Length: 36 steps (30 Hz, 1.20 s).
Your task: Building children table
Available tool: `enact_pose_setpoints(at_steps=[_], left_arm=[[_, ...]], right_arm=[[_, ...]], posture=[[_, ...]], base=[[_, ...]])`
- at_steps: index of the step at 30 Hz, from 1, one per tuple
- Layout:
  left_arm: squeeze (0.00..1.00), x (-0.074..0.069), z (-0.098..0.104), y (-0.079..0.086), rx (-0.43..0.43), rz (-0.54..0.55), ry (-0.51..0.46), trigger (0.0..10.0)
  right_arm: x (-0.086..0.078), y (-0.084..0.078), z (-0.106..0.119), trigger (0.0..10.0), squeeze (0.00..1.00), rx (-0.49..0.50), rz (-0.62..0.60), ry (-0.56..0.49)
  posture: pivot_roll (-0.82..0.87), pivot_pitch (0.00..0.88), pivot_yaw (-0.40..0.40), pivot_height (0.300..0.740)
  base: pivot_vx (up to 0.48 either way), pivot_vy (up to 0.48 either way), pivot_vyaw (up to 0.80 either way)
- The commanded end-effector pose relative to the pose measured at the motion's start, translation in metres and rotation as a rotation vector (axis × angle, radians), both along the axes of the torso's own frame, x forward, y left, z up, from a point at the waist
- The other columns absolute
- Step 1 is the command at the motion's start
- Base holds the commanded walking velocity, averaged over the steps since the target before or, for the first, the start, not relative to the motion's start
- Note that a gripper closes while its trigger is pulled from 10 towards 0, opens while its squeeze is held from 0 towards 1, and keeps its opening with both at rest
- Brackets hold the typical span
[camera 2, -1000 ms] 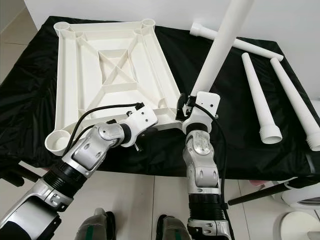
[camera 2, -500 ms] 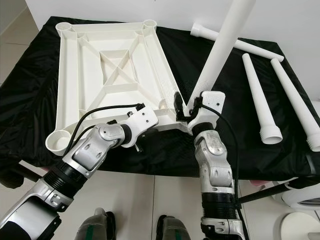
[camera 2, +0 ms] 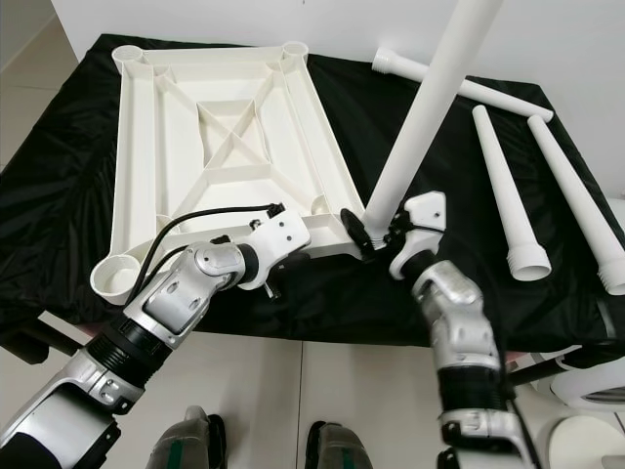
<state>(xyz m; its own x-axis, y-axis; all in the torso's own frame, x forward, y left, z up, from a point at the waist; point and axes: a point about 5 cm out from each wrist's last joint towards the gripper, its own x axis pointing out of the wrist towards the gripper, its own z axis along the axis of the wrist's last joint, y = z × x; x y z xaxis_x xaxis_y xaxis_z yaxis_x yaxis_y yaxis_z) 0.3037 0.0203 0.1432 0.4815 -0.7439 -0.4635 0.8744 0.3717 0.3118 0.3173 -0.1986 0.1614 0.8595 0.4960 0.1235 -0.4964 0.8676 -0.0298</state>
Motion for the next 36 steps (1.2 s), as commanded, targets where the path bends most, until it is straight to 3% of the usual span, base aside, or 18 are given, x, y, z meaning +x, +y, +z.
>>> enact_pose_setpoints(at_steps=[1,17,19,20,21,22,23,30,31,32,33,36], left_arm=[[0.00,-0.006,-0.003,-0.010,0.003,-0.072,0.018,10.0],[0.00,-0.005,-0.002,-0.008,0.003,-0.064,0.015,10.0],[0.00,-0.006,-0.002,-0.008,0.003,-0.066,0.015,10.0],[0.00,-0.006,-0.002,-0.008,0.004,-0.067,0.016,10.0],[0.00,-0.006,-0.002,-0.008,0.004,-0.067,0.016,10.0],[0.00,-0.006,-0.002,-0.008,0.003,-0.068,0.016,10.0],[0.00,-0.005,-0.002,-0.008,0.004,-0.069,0.015,10.0],[0.00,-0.004,-0.002,-0.008,0.004,-0.067,0.013,10.0],[0.00,-0.004,-0.002,-0.008,0.004,-0.068,0.013,10.0],[0.00,-0.004,-0.002,-0.008,0.004,-0.068,0.013,10.0],[0.00,-0.004,-0.002,-0.008,0.004,-0.068,0.012,10.0],[0.00,-0.004,-0.002,-0.008,0.003,-0.068,0.013,10.0]], right_arm=[[0.000,-0.005,-0.003,10.0,0.00,0.010,0.033,0.007],[0.005,-0.013,-0.006,10.0,0.00,-0.044,0.182,0.047],[0.004,-0.016,-0.008,7.8,0.00,-0.042,0.198,0.054],[0.004,-0.016,-0.008,3.3,0.00,-0.046,0.199,0.055],[0.004,-0.016,-0.008,3.3,0.00,-0.046,0.199,0.055],[0.004,-0.017,-0.008,0.5,0.00,-0.043,0.204,0.055],[0.004,-0.017,-0.008,0.0,0.00,-0.042,0.207,0.056],[0.002,-0.016,-0.010,0.0,0.00,-0.038,0.211,0.055],[0.002,-0.014,-0.011,3.5,0.00,-0.040,0.204,0.056],[0.002,-0.014,-0.011,3.5,0.00,-0.040,0.204,0.056],[0.002,-0.013,-0.012,10.0,0.00,-0.040,0.200,0.056],[0.002,-0.011,-0.012,10.0,0.00,-0.036,0.196,0.051]], posture=[[-0.02,0.079,-0.057,0.740],[-0.01,0.081,-0.057,0.740],[-0.01,0.082,-0.055,0.740],[-0.01,0.083,-0.056,0.740],[-0.01,0.083,-0.056,0.740],[-0.01,0.083,-0.055,0.740],[-0.02,0.084,-0.054,0.740],[-0.02,0.083,-0.054,0.740],[-0.02,0.083,-0.055,0.740],[-0.02,0.083,-0.055,0.740],[-0.02,0.083,-0.055,0.740],[-0.02,0.084,-0.054,0.740]], base=[[0.000,0.000,0.00],[0.000,0.000,0.00],[0.000,0.000,0.00],[0.000,0.000,0.00],[0.000,0.000,0.00],[0.000,0.000,0.00],[0.000,0.000,0.00],[0.000,0.000,0.00],[0.000,0.000,0.00],[0.000,0.000,0.00],[0.000,0.000,0.00],[0.000,0.000,0.00]])
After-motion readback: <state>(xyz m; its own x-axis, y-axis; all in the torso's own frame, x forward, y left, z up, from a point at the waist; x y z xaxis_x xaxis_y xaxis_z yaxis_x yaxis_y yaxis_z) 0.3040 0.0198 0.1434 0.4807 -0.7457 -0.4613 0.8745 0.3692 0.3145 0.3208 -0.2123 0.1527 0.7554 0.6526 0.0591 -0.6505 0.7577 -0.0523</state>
